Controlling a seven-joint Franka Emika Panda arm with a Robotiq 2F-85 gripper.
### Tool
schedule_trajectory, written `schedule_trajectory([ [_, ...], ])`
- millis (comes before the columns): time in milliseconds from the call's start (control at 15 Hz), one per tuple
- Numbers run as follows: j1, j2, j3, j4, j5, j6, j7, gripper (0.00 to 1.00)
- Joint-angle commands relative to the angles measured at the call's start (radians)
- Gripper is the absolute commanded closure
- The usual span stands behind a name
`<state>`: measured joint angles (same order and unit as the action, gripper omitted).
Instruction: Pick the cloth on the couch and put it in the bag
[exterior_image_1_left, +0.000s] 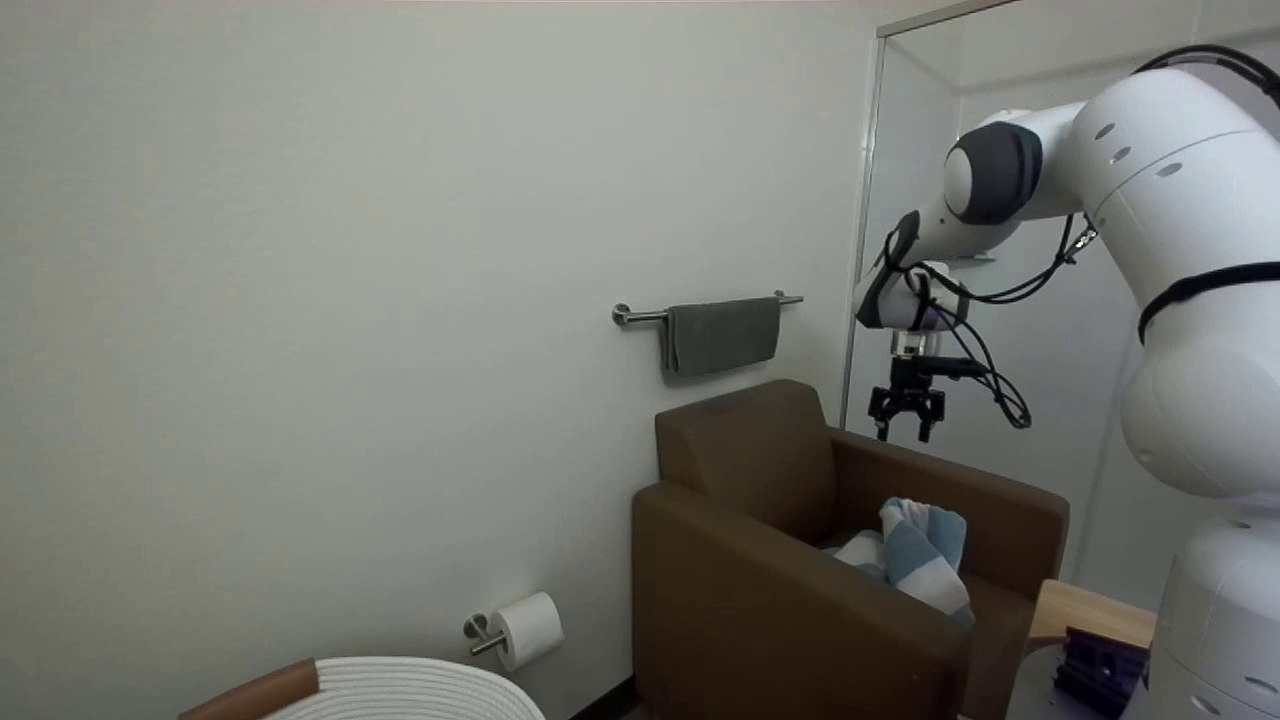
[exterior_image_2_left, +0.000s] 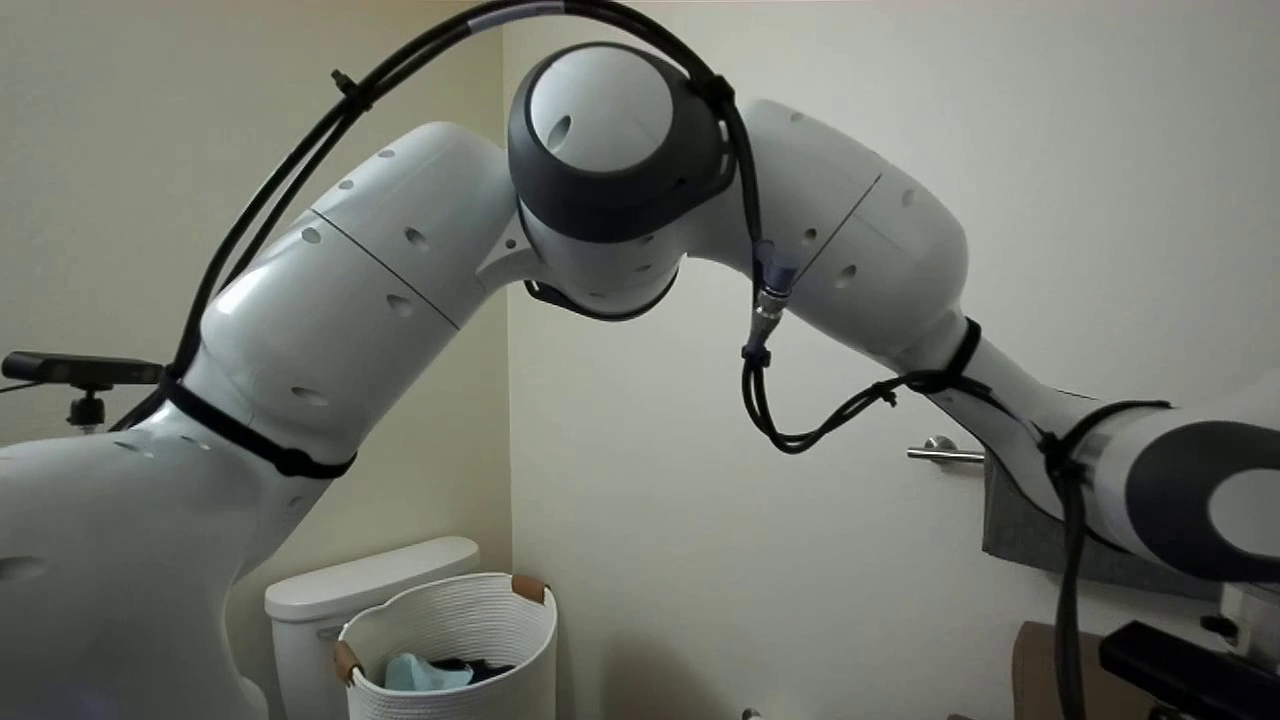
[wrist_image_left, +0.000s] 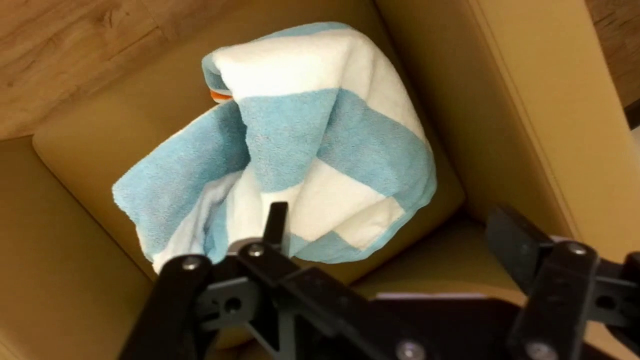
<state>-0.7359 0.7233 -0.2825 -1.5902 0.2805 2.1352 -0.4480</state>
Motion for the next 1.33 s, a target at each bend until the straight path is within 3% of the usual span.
schedule_trajectory([
  [0,-0.087,0.076,0.045,0.150,-0.031,-0.139,0.039,0.00],
  [67,-0.111,0.061,0.061,0.160,-0.021,-0.186,0.022,0.00],
  [133,-0.091,0.058,0.060,0.102,-0.036,-0.098,0.025,0.00],
  [333,-0.122,0.063,0.075,0.156,-0.033,-0.165,0.024,0.00],
  [600,-0.136,0.073,0.098,0.156,-0.009,-0.132,-0.005,0.00],
  [1067,-0.161,0.455,0.178,0.509,-0.022,-0.214,0.076,0.00],
  [1267,-0.136,0.598,0.157,0.666,-0.009,-0.228,0.169,0.00],
])
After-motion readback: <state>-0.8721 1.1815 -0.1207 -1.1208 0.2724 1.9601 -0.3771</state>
